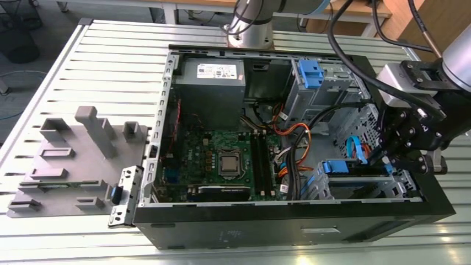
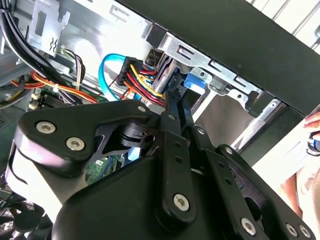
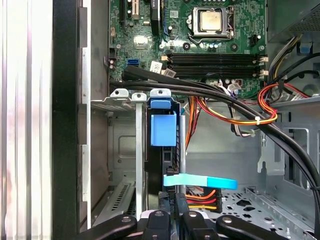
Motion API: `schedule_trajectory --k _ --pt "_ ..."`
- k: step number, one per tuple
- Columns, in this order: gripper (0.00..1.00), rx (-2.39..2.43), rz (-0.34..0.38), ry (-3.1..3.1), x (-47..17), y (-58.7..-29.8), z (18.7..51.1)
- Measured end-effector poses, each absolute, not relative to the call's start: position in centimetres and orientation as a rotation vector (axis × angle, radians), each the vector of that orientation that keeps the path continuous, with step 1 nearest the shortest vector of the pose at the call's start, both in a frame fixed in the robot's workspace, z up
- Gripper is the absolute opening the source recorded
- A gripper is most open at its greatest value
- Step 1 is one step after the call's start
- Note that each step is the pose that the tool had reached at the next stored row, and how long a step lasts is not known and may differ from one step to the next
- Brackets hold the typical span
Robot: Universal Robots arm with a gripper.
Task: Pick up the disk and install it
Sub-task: 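Insert the second disk wire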
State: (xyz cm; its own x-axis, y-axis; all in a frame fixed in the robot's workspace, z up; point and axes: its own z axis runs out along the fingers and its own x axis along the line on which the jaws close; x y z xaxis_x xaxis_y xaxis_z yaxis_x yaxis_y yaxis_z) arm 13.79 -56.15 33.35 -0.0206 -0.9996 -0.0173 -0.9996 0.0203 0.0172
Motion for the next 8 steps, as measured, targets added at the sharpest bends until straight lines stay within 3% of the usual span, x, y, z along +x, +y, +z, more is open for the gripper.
schedule_trajectory --k 8 --pt "0.16 -2.198 0.038 2.244 13.77 -56.16 33.07"
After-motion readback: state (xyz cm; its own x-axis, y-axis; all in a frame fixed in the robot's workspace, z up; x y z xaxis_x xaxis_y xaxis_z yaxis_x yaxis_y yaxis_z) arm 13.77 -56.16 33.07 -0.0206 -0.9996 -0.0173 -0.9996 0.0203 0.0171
